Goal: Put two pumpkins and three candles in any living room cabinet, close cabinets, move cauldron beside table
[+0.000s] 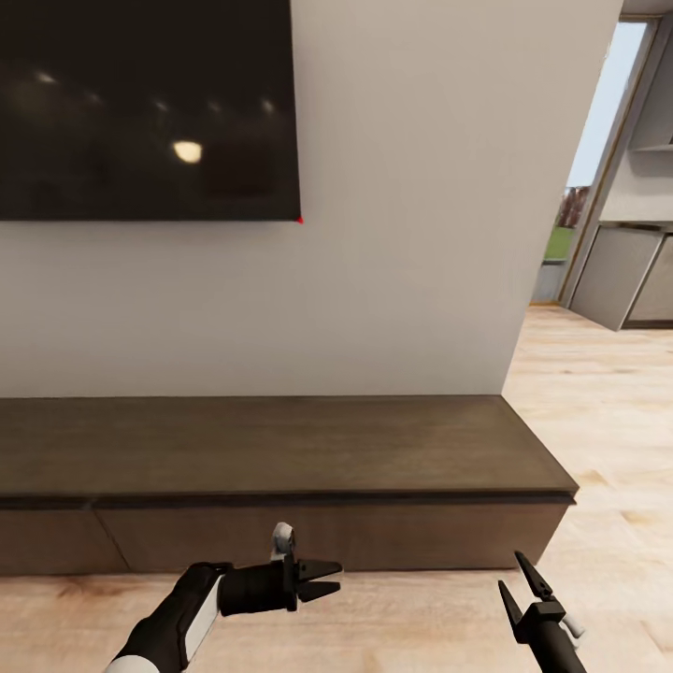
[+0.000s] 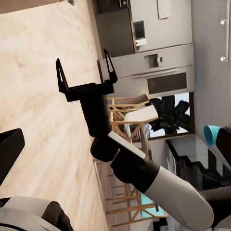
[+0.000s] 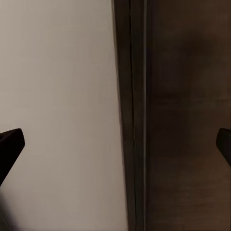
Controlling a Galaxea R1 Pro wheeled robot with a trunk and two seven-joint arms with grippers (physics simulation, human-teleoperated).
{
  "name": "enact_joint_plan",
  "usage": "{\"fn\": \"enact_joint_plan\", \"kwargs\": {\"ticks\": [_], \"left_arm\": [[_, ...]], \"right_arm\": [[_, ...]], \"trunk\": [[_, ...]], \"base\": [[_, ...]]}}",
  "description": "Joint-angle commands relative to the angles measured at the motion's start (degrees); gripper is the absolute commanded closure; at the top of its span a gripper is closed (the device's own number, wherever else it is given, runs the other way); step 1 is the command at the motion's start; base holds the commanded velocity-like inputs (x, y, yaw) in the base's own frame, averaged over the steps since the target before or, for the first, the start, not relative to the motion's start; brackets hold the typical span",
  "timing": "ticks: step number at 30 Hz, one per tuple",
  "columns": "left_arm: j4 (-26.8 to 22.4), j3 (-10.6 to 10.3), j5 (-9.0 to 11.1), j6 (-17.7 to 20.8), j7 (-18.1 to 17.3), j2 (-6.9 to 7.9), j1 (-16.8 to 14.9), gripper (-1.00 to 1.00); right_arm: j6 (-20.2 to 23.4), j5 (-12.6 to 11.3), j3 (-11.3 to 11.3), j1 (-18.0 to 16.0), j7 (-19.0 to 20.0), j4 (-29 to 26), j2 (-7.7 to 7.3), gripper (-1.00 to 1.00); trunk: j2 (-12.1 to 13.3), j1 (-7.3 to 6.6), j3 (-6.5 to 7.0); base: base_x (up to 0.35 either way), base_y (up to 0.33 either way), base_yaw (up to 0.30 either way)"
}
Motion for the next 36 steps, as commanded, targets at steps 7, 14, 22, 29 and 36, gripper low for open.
{"fn": "enact_joint_plan", "kwargs": {"ticks": [7,14,22,29,36], "left_arm": [[0.0,-0.2,0.3,0.6,0.0,0.03,0.0,-1.00],[0.0,-0.1,0.3,0.6,0.0,0.03,0.0,-1.00],[-0.2,-0.2,0.3,0.6,0.0,0.02,0.0,-1.00],[-0.2,-0.3,1.1,0.7,-0.1,-0.01,0.0,-1.00],[0.1,-0.7,1.7,4.3,-0.1,-1.44,0.1,-1.00]], "right_arm": [[0.5,-0.4,0.0,0.0,0.0,0.0,0.00,-1.00],[0.5,-0.5,0.0,0.0,0.0,0.0,0.00,-1.00],[0.5,-0.4,0.0,0.0,0.0,0.0,0.00,-1.00],[0.4,-0.4,-0.1,0.0,-0.1,0.1,0.00,-1.00],[0.4,-0.3,-0.1,0.0,-0.1,0.2,0.00,-1.00]], "trunk": [[0.0,0.02,-0.05],[0.0,0.02,-0.05],[0.0,0.02,-0.05],[-0.1,0.13,-0.94],[-0.2,0.31,-2.49]], "base": [[0.336,0.000,0.000],[0.246,0.000,0.000],[0.045,0.000,0.000],[0.002,0.000,0.000],[0.000,0.000,0.000]]}}
